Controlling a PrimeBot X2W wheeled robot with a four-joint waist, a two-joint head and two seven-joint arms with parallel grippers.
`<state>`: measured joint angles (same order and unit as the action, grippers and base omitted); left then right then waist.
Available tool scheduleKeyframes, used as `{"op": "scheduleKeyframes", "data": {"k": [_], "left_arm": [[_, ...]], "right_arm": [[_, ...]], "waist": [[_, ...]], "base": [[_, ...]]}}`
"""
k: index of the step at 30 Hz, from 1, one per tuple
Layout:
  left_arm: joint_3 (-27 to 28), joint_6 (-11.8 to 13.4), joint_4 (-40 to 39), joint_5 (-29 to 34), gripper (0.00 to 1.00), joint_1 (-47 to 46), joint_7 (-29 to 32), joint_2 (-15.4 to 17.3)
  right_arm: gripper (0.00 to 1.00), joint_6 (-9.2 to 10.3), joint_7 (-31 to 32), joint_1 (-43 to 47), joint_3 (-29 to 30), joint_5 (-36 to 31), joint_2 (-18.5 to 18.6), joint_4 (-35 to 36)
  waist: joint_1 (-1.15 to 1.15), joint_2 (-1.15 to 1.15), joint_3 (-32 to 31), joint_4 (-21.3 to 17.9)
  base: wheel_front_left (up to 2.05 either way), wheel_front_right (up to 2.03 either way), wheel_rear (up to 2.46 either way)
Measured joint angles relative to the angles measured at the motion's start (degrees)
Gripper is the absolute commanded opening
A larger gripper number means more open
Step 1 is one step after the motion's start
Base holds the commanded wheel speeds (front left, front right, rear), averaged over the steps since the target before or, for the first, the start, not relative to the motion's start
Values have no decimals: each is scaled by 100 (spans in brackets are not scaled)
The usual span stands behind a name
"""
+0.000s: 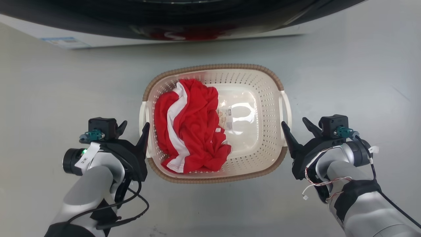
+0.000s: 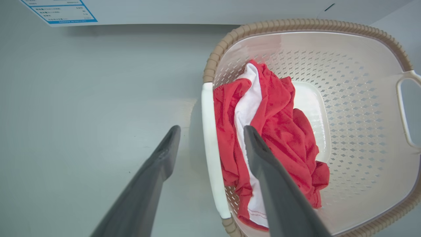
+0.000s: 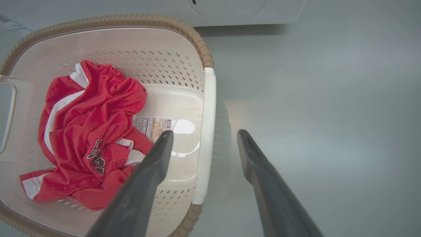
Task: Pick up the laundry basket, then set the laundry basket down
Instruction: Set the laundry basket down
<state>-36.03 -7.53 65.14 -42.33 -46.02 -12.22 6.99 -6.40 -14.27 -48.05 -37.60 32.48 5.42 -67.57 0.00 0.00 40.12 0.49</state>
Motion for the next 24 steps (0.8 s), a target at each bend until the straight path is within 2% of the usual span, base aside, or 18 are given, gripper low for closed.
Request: {"op": "scheduleKeyframes", "data": {"k": [14,24], "left_arm": [[-271,0,-199,234,100,516,-198,179],[-69,5,-677,310,100,1072,-208,322]], "right_arm": [[100,-3,0,509,214,29,11,388],[100,208,0,1061,435,16,97,932]], "waist": [[-1,0,-1070,-136],[-1,-1,-1863,-190]], "base": [[0,0,0],[0,0,0]]}}
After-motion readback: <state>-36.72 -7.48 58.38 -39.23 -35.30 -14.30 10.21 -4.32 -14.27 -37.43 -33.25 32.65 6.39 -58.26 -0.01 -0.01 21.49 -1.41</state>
